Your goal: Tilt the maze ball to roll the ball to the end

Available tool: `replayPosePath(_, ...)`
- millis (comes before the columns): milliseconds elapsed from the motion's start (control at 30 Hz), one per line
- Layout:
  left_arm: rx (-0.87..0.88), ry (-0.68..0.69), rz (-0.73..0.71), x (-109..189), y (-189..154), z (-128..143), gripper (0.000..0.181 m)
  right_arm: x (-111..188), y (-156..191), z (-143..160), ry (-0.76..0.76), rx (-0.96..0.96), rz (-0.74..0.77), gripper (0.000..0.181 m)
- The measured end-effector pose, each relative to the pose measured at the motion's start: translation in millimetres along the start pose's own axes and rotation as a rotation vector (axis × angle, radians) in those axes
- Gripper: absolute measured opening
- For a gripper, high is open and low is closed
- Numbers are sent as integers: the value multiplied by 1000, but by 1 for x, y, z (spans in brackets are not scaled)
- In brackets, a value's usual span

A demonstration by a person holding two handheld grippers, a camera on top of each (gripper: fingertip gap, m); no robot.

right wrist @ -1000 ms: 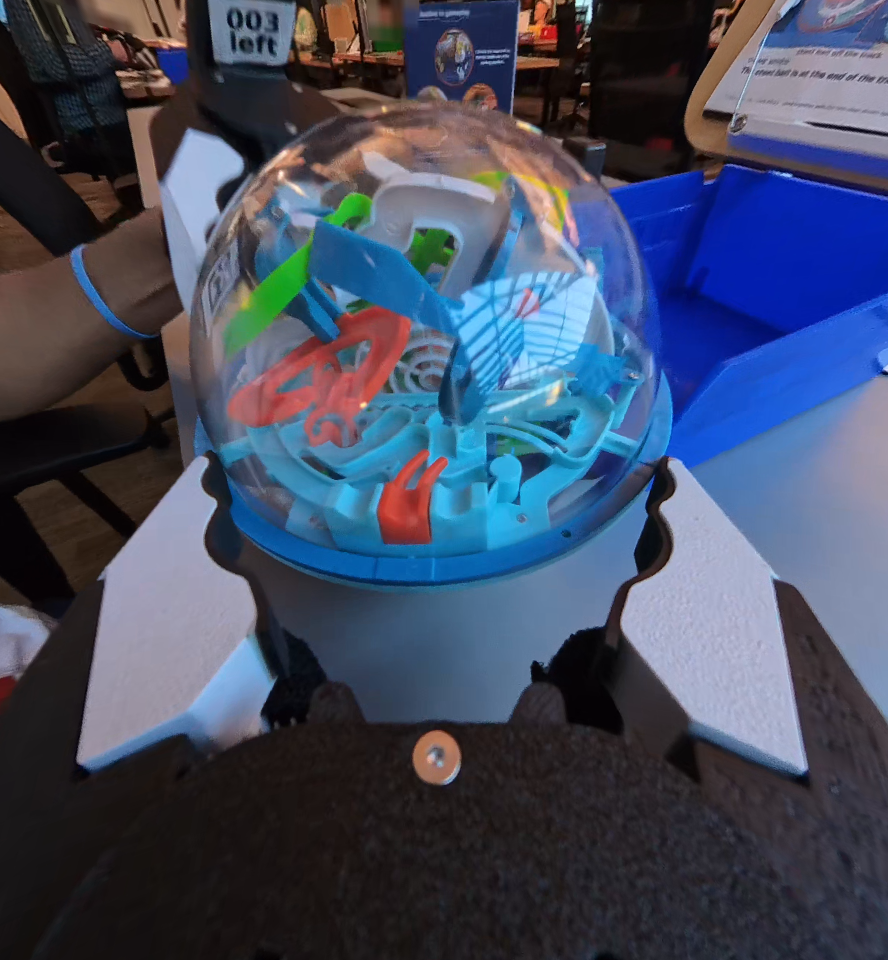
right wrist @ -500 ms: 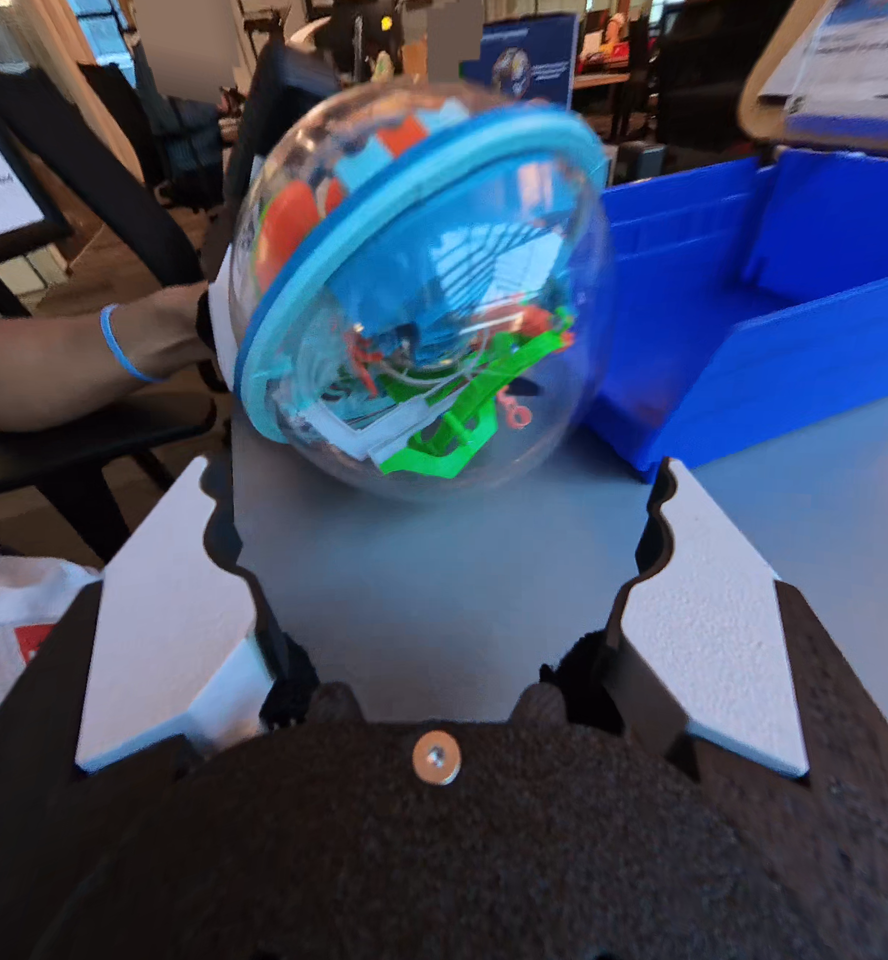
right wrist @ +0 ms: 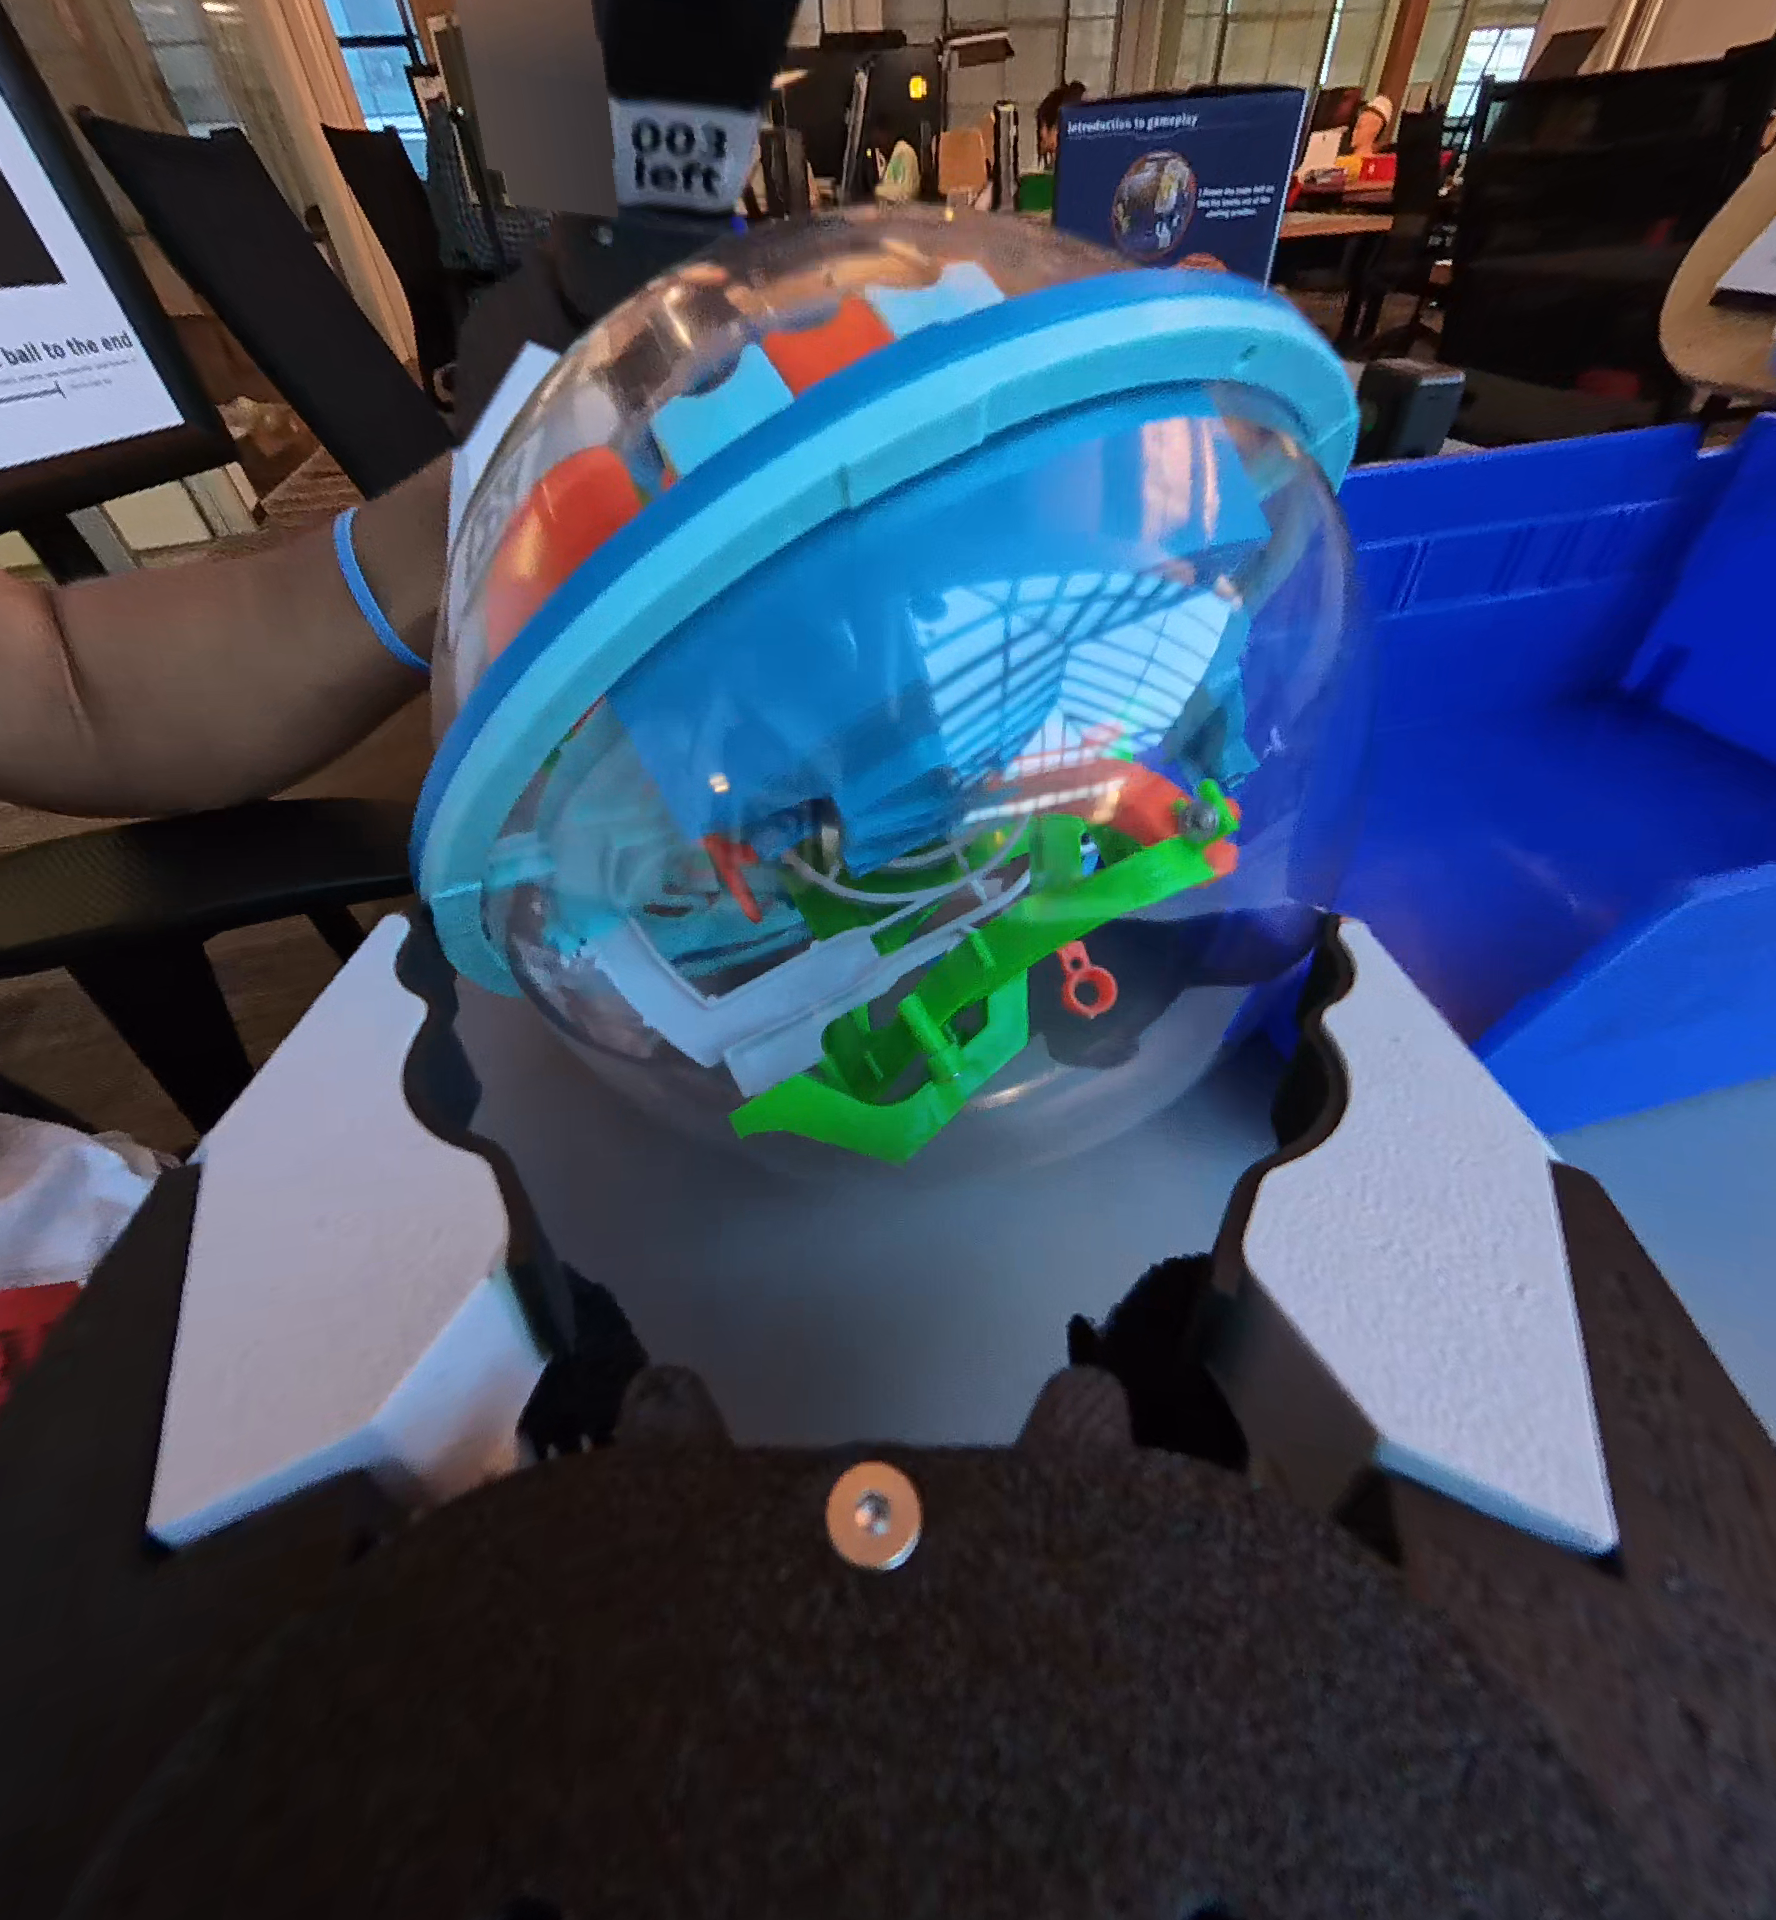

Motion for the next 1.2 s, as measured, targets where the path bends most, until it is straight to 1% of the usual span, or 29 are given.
replayPosePath(67, 50, -13, 28, -2, -3, 6, 159, 2, 1, -6, -7, -10, -18, 154)
replayPosePath(167, 139, -78, 106, -6, -8, 14, 159, 6, 5, -21, -14, -43, -36, 154)
replayPosePath(267, 185, -114, 200, -14, -19, 18, 159, 12, 11, -48, -18, -17, -51, 154)
replayPosePath(333, 180, -144, 273, -22, -31, 14, 159, 16, 20, -75, -15, 29, -65, 154)
replayPosePath(400, 147, -170, 316, -30, -43, 6, 158, 20, 30, -98, 24, 89, -77, 154)
replayPosePath(467, 110, -207, 312, -31, -49, -2, 158, 25, 38, -112, 80, 148, -70, 154)
replayPosePath(567, 88, -249, 289, -27, -53, -10, 158, 30, 42, -123, 139, 180, -60, 154)
replayPosePath(700, 84, -194, 276, -34, -53, -1, 157, 25, 42, -116, 184, 198, -78, 154)
replayPosePath(867, 130, -93, 226, -49, -43, 20, 157, 16, 27, -87, 218, 124, -74, 154)
replayPosePath(1033, 161, 18, 176, -57, -37, 29, 157, 14, 16, -68, 244, 83, -72, 153)
replayPosePath(1200, 136, 121, 108, -63, -37, 36, 159, 6, 13, -66, 232, 108, -105, 153)
Point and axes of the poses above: each gripper's, where its closed fingertips meet, x back along the fingers, z out of its underside, y = z × x across the jaws, the point moved 7 cm from there along x, back along the fingers, and after that the axes turned 2 degrees about y, right-handed, at the moved point
